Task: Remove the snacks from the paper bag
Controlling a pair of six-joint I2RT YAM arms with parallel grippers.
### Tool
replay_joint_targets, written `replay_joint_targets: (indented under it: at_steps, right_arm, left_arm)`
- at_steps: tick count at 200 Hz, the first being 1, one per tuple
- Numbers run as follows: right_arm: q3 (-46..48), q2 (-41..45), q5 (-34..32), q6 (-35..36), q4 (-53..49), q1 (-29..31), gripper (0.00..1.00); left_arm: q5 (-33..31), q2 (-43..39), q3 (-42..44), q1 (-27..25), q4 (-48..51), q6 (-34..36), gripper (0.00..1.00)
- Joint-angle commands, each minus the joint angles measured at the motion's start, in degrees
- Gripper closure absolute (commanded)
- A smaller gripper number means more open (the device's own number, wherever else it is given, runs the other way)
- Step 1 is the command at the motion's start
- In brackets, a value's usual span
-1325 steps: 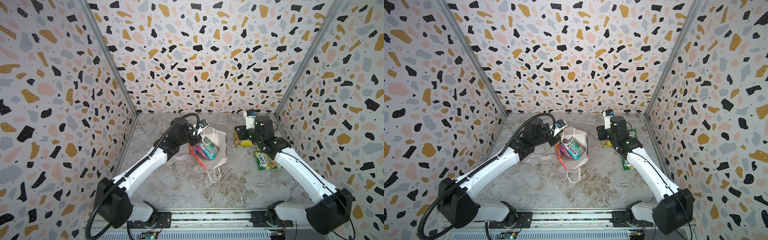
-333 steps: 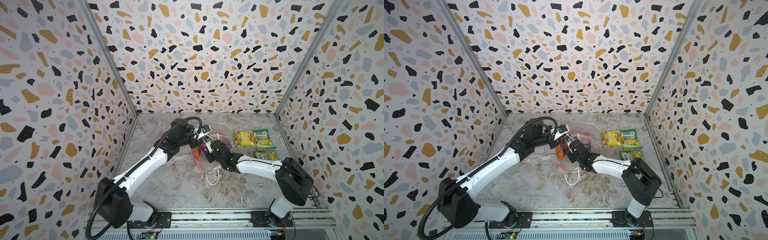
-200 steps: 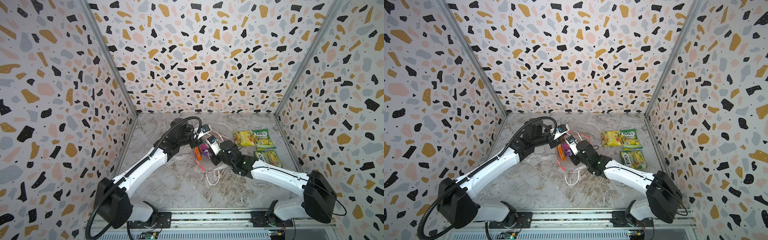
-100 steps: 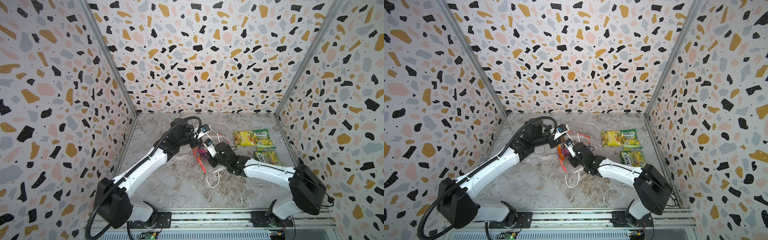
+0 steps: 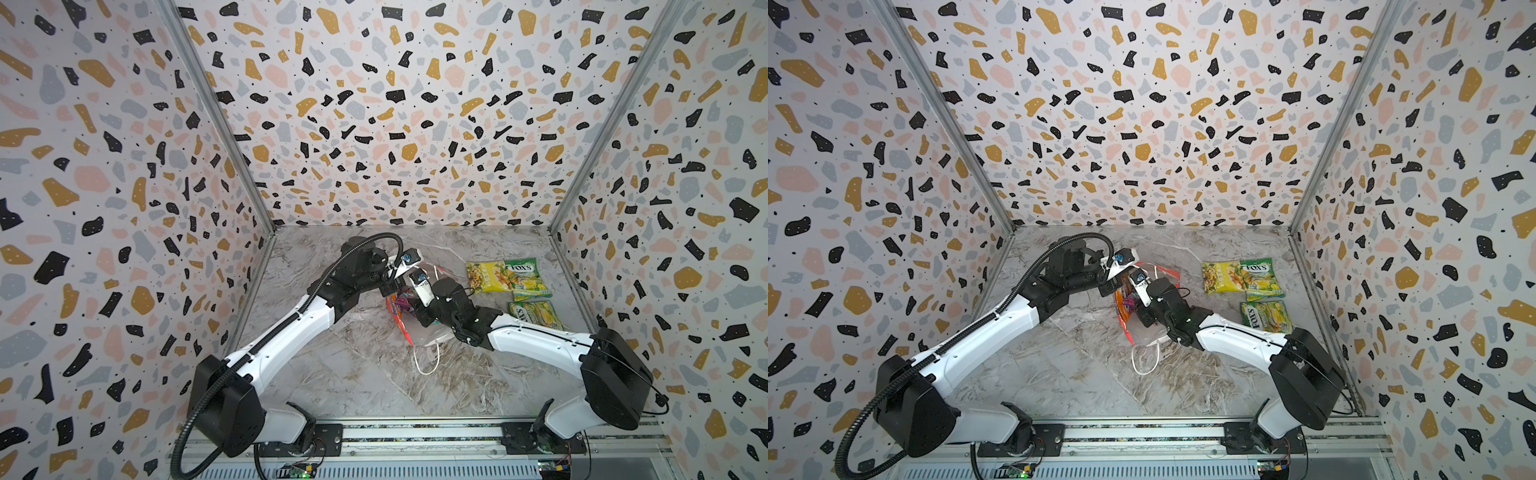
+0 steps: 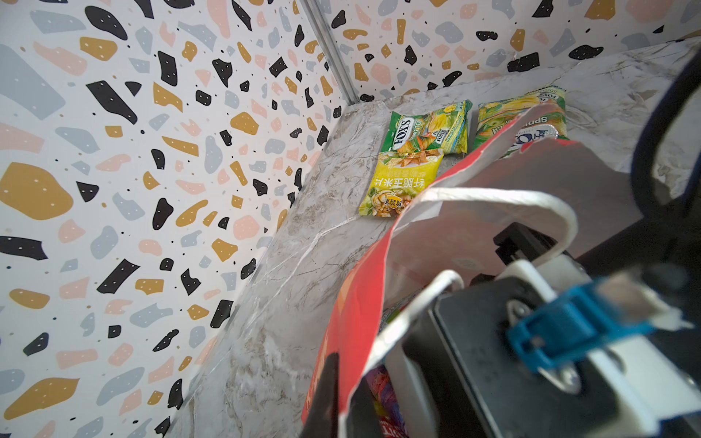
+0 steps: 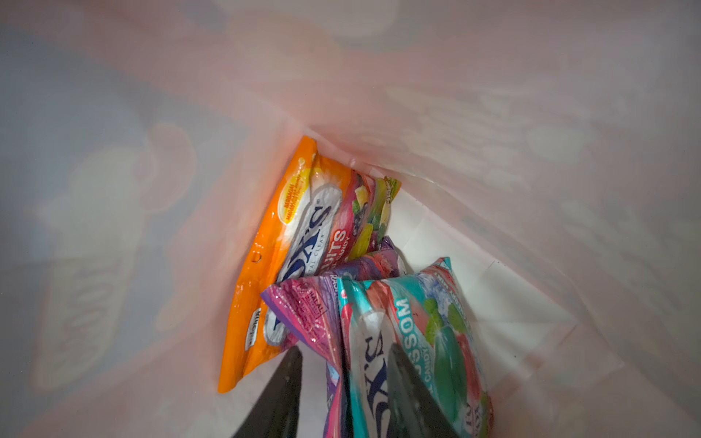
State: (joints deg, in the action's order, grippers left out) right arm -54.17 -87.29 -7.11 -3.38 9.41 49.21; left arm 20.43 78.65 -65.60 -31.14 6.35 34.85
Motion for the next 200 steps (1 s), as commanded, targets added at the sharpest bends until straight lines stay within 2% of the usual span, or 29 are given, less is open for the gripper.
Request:
replay_joint_targets:
  at_steps: [1, 17, 61, 126, 168, 200]
  right_arm:
    - [-1.63, -0.97, -0.82, -1.15, -2.49, -1.02, 0.62]
    - [-1.25, -0.88, -2.11, -1.59, -2.99, -1.48, 0.65]
    - [-2.23, -2.94, -0.01, -0.91, -4.37, -2.11, 0.67]
    - [-2.82, -5.02, 1.91, -1.11, -3.87, -2.1, 0.63]
    - [-3.48, -5.11, 3.33, -0.93, -4.32, -1.75, 0.54]
    - [-3.3, -6.08, 0.83, -0.93, -4.16, -1.66, 0.54]
  left_arm:
    - [0.53, -1.02, -0.21, 0.02, -3.36, -0.44, 1.0]
    - [0.61, -1.21, -0.06, 0.02, -3.44, -0.56, 1.0]
    - [0.71, -0.91, -0.16, 0.02, -3.45, -0.57, 1.0]
    - [0.58, -1.14, 0.06, 0.01, -3.71, -0.49, 1.0]
    - [0.39, -1.34, -0.07, 0.02, -3.25, -0.4, 1.0]
    - [0.65, -1.43, 0.13, 0.02, -3.64, -0.66, 1.0]
